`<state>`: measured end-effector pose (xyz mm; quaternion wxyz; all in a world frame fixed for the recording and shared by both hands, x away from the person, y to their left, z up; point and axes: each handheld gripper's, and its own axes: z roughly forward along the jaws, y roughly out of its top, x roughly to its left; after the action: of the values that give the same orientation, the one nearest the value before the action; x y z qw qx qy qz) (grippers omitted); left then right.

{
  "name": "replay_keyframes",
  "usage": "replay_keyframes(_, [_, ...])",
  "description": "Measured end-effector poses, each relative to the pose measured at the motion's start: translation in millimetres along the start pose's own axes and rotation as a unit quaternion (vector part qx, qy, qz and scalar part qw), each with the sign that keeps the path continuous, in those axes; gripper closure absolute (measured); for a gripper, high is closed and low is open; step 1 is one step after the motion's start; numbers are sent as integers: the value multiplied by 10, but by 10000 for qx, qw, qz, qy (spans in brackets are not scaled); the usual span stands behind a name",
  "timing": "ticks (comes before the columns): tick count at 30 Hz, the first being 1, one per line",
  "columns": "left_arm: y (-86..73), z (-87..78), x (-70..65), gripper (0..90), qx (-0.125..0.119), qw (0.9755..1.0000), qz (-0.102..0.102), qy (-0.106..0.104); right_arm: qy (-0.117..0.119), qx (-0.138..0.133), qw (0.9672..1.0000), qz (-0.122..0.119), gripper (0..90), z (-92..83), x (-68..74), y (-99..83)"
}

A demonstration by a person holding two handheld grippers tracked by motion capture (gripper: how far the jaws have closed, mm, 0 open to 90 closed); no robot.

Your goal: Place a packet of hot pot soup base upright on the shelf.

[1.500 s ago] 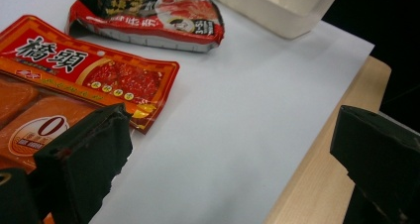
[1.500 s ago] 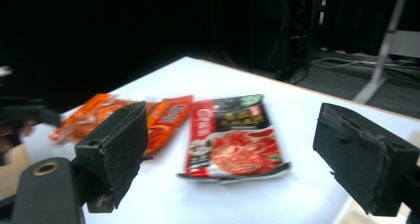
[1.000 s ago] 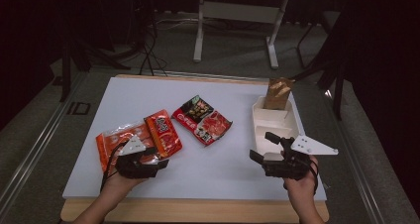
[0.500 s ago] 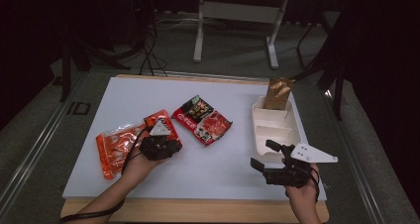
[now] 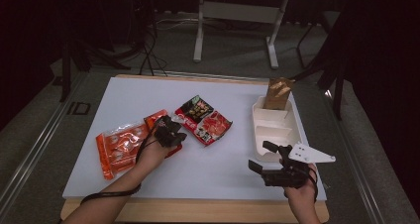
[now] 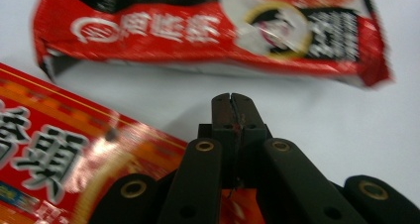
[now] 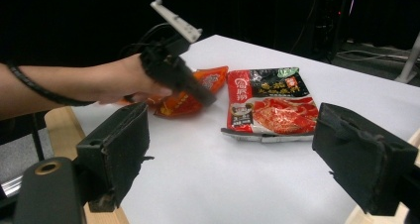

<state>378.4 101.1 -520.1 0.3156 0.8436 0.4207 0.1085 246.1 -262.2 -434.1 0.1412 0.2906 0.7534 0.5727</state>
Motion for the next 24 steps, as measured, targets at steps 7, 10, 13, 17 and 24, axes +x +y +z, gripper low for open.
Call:
replay_keyframes(7, [107, 191, 114, 895, 313, 9994, -134, -86, -8, 10, 10000, 20, 144, -23, -7, -14])
replay_keyframes(10, [138, 253, 124, 895, 333, 9993, -176, -42, -15, 25, 10000, 10, 144, -17, -12, -15])
replay_keyframes(13, [167, 299, 130, 895, 375, 9991, -189, 28, -13, 58, 10000, -26, 144, -6, -3, -17])
replay_keyframes(17, [205, 310, 175, 895, 438, 9988, -231, 66, -21, 83, 9999, -89, 144, 2, 7, -18])
replay_keyframes(24, [307, 375, 202, 895, 458, 9984, -157, 286, 25, 155, 9998, -140, 144, 54, 13, -31])
